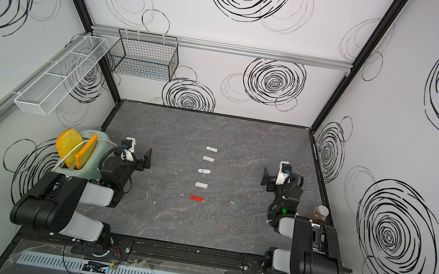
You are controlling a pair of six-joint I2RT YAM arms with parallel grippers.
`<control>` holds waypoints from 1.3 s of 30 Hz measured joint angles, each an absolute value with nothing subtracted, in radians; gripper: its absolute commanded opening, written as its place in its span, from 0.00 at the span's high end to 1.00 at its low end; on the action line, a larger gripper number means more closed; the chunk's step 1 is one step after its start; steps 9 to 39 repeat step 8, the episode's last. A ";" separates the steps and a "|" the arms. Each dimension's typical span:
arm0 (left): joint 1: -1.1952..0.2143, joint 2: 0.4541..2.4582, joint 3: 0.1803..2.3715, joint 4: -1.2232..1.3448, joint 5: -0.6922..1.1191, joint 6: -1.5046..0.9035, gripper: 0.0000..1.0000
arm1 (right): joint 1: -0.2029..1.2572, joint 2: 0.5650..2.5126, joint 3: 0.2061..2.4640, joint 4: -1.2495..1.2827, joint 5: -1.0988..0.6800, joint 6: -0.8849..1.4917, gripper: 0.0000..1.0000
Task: Close the usb drive cover
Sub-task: Reset both arms
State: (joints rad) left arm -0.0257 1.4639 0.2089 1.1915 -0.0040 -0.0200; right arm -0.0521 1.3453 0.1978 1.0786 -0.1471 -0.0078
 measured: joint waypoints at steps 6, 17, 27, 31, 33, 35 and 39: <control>-0.028 1.464 0.209 1.195 -0.009 -0.020 0.02 | -0.052 1.341 0.198 1.085 -0.163 -0.007 0.01; -0.028 1.464 0.209 1.197 -0.009 -0.020 0.02 | -0.052 1.333 0.196 1.085 -0.168 -0.007 0.01; -0.028 1.464 0.209 1.197 -0.009 -0.020 0.02 | -0.052 1.333 0.196 1.085 -0.168 -0.007 0.01; -0.028 1.464 0.209 1.197 -0.009 -0.020 0.02 | -0.052 1.333 0.196 1.085 -0.168 -0.007 0.01; -0.028 1.464 0.209 1.197 -0.009 -0.020 0.02 | -0.052 1.333 0.196 1.085 -0.168 -0.007 0.01; -0.028 1.464 0.209 1.197 -0.009 -0.020 0.02 | -0.052 1.333 0.196 1.085 -0.168 -0.007 0.01; -0.028 1.464 0.209 1.197 -0.009 -0.020 0.02 | -0.052 1.333 0.196 1.085 -0.168 -0.007 0.01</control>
